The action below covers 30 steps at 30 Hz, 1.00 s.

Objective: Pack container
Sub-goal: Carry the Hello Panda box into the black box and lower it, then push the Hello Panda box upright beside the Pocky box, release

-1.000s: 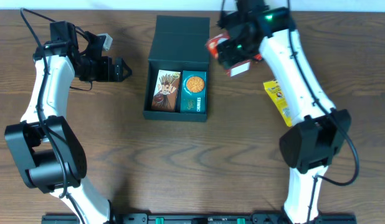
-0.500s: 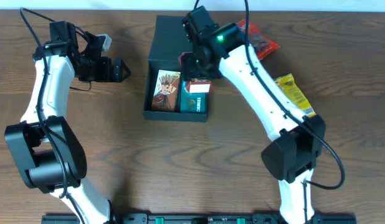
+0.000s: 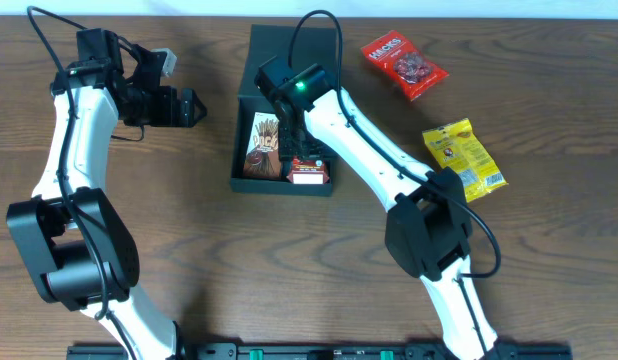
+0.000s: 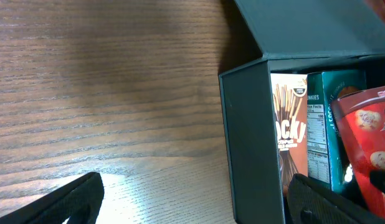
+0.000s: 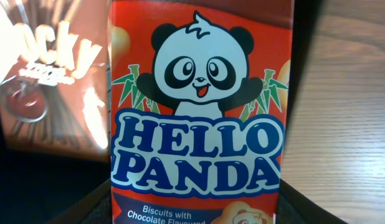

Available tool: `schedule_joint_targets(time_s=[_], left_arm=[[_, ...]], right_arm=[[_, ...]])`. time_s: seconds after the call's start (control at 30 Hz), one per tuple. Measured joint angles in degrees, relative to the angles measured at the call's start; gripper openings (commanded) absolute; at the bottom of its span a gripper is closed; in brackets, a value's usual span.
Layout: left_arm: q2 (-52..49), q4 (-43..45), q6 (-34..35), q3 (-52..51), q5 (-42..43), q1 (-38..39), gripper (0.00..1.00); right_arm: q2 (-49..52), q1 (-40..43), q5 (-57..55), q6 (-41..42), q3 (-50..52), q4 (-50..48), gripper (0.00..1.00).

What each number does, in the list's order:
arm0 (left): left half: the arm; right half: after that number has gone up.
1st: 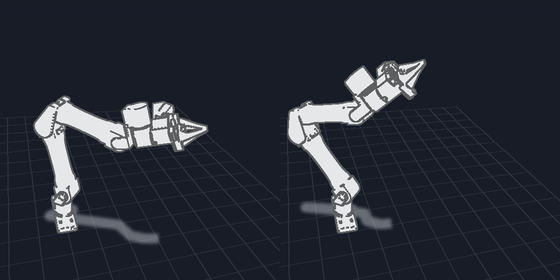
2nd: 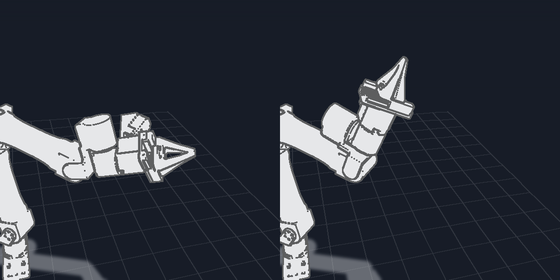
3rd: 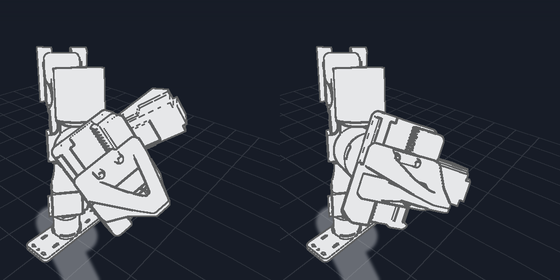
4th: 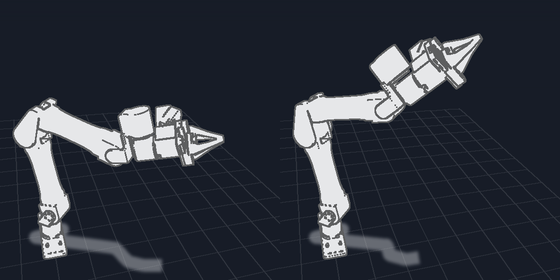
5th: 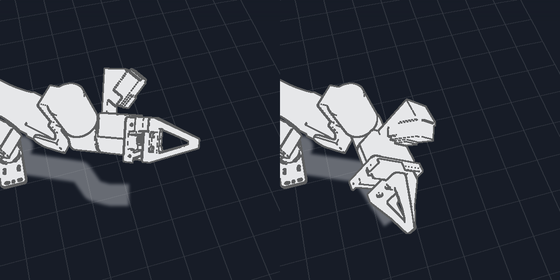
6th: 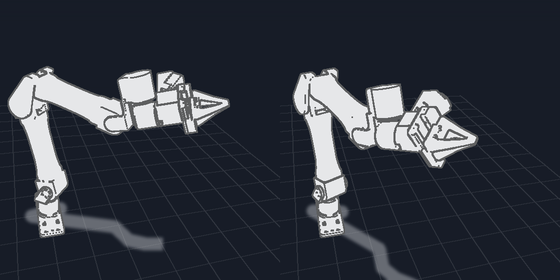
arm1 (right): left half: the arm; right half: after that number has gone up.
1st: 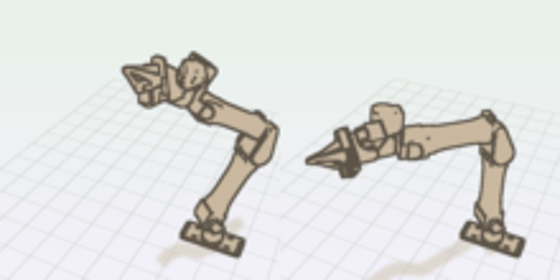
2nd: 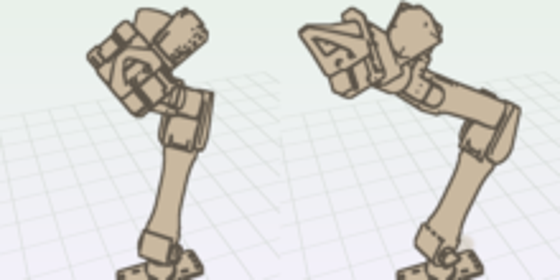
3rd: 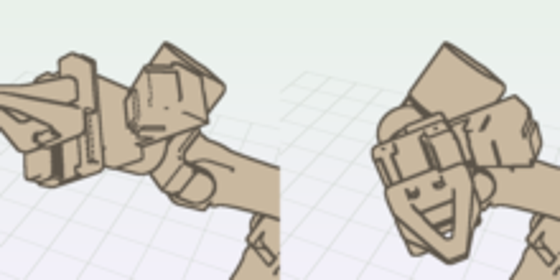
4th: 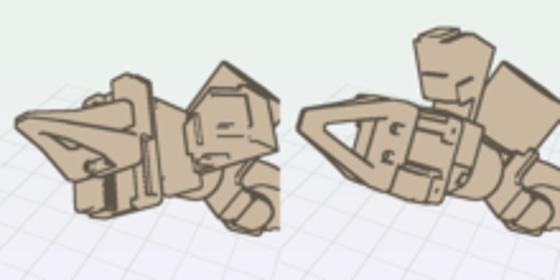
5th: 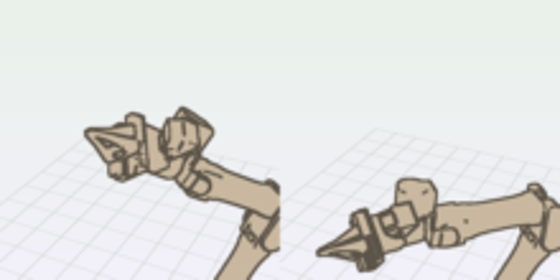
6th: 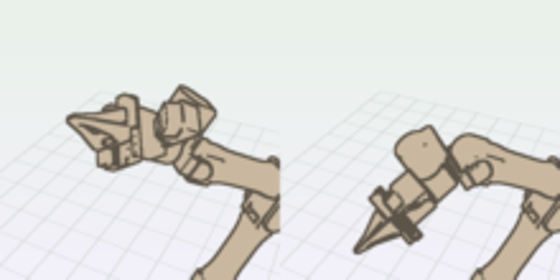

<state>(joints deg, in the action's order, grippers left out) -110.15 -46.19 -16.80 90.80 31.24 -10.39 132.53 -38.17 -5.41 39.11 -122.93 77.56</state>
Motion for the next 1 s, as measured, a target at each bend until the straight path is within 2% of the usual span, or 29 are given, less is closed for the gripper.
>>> schedule_joint_targets(time_s=[0.07, 0.17, 0.43, 0.53, 0.67, 0.7, 0.77, 0.9, 1.0], left_arm=[[0.0, -0.02, 0.0, 0.0, 0.0, 0.0, 0.95], [0.0, -0.02, 0.0, 0.0, 0.0, 0.0, 0.95], [0.0, 0.0, 0.07, 0.0, 0.0, 0.0, 0.95], [0.0, 0.0, 0.26, 0.0, 0.0, 0.0, 0.96], [0.0, -0.02, 0.26, 0.0, 0.0, 0.0, 0.96], [0.0, -0.02, 0.26, 0.0, 0.0, 0.0, 0.95], [0.0, -0.02, 0.28, 0.0, 0.0, 0.0, 0.95], [0.0, 0.0, 0.28, 0.0, 0.0, 0.0, 0.95], [0.0, -0.02, 0.28, 0.0, 0.0, 0.0, 0.96]], right_arm=[[0.0, 0.0, -0.83, 0.59, 0.0, 0.55, 0.72], [0.0, 0.0, -1.97, 1.7, 0.0, 0.72, 0.99], [0.0, 0.07, -3.5, 1.53, 0.0, 0.63, 0.97], [-0.02, 0.48, -3.65, 0.22, 0.0, 0.72, 0.87], [-0.79, 1.11, -3.43, -2.84, 0.0, 1.29, 0.64], [-1.33, 1.16, -3.5, -3.56, 0.04, 1.44, 0.63], [-3.21, 1.27, -3.54, -4.55, 0.07, 1.44, 0.67], [-8.46, 1.31, -3.89, -7.1, 0.09, -0.04, 0.91], [-11.56, 1.31, -4.22, -8.9, 0.09, -0.42, 0.98]])
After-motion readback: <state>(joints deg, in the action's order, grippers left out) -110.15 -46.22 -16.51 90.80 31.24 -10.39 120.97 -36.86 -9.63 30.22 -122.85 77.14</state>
